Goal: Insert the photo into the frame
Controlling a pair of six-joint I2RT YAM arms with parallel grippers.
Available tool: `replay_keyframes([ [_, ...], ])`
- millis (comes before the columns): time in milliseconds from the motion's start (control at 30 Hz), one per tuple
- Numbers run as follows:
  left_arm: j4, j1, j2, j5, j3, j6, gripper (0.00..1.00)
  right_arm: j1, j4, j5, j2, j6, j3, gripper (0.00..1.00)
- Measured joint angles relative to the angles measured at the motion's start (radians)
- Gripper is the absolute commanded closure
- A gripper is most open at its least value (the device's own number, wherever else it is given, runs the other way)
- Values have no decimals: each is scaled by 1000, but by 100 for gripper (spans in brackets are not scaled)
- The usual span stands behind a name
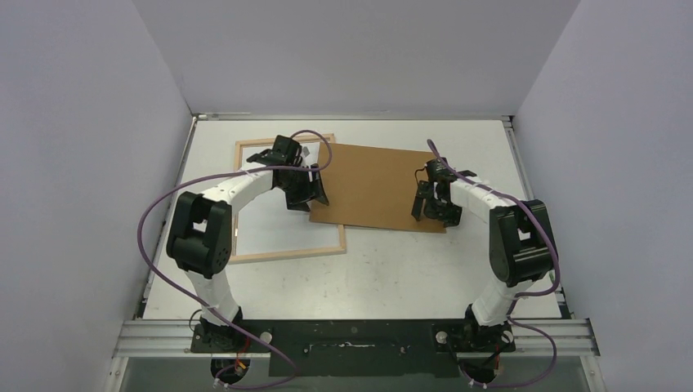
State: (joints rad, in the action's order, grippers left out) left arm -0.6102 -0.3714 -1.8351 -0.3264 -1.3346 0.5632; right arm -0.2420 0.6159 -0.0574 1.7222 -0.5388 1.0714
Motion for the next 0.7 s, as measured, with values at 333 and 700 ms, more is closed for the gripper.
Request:
replay_keyframes([
  [333, 29, 45, 13, -48, 61, -3, 33, -2, 24, -20, 0, 8, 13, 21],
  [700, 102, 53, -1, -106, 112, 39, 40, -2, 32, -32, 0, 30, 18, 21],
])
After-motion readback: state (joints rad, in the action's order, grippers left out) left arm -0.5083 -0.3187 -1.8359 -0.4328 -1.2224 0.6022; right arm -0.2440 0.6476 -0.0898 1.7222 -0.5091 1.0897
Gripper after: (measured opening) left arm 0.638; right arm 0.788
